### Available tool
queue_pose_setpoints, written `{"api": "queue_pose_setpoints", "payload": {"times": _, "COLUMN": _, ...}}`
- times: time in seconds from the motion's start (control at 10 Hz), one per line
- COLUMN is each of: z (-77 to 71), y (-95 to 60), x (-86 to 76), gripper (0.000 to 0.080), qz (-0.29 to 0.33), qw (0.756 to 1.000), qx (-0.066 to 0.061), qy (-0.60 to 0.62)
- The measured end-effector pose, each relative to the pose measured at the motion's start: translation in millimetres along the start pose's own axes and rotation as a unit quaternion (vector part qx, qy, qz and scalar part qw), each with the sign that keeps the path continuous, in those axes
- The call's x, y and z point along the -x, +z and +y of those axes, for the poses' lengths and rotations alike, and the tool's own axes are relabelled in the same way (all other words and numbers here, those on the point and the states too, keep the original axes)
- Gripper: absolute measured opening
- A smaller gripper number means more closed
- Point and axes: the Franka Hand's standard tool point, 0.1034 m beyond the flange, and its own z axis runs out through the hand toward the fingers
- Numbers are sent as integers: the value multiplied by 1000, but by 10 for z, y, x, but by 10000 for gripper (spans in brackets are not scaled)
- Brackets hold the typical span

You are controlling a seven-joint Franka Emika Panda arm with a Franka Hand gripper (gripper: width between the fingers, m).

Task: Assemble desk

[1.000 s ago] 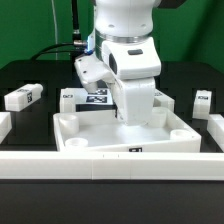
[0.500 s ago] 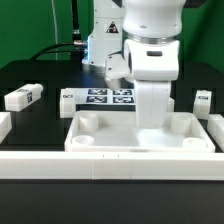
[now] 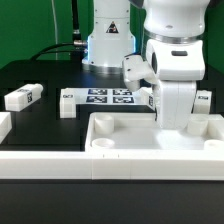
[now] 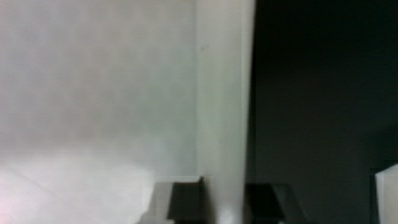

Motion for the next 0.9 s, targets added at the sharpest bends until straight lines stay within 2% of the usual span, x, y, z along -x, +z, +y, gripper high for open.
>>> {"api": "queue_pose_setpoints", "payload": {"times": 0.3, "z": -2, "y": 5, "x": 24, "gripper": 82, "qz": 0, "qw": 1000, "qx": -1, "qy": 3}}
{"api": "queue_pose_setpoints", "payload": {"times": 0.4, "z": -2, "y": 6, "x": 25, "gripper": 278, "qz": 0, "qw": 1000, "qx": -1, "qy": 3}}
{"api": "queue_pose_setpoints", "payload": {"times": 0.5, "z": -1, "y": -2, "x": 31, "gripper": 278, "qz": 0, "qw": 1000, "qx": 0, "qy": 3}}
{"api": "queue_pose_setpoints", "payload": {"times": 0.6, "z": -3, "y": -65, "x": 48, "gripper": 474, "qz": -2, "qw": 1000, "qx": 0, "qy": 7}}
{"api": "queue_pose_setpoints", "payload": {"times": 0.7, "z": 1, "y": -163, "x": 40, "gripper": 474, "qz": -3, "qw": 1000, "qx": 7, "qy": 17}}
{"api": "queue_pose_setpoints", "payload": {"times": 0.8, "z": 2, "y": -276, "x": 31, "gripper": 624, "qz": -4, "qw": 1000, "qx": 13, "qy": 27}}
{"api": "queue_pose_setpoints", "payload": {"times": 0.9, "z": 2, "y": -380, "x": 18, "gripper": 642, "qz": -7, "qw": 999, "qx": 16, "qy": 36}}
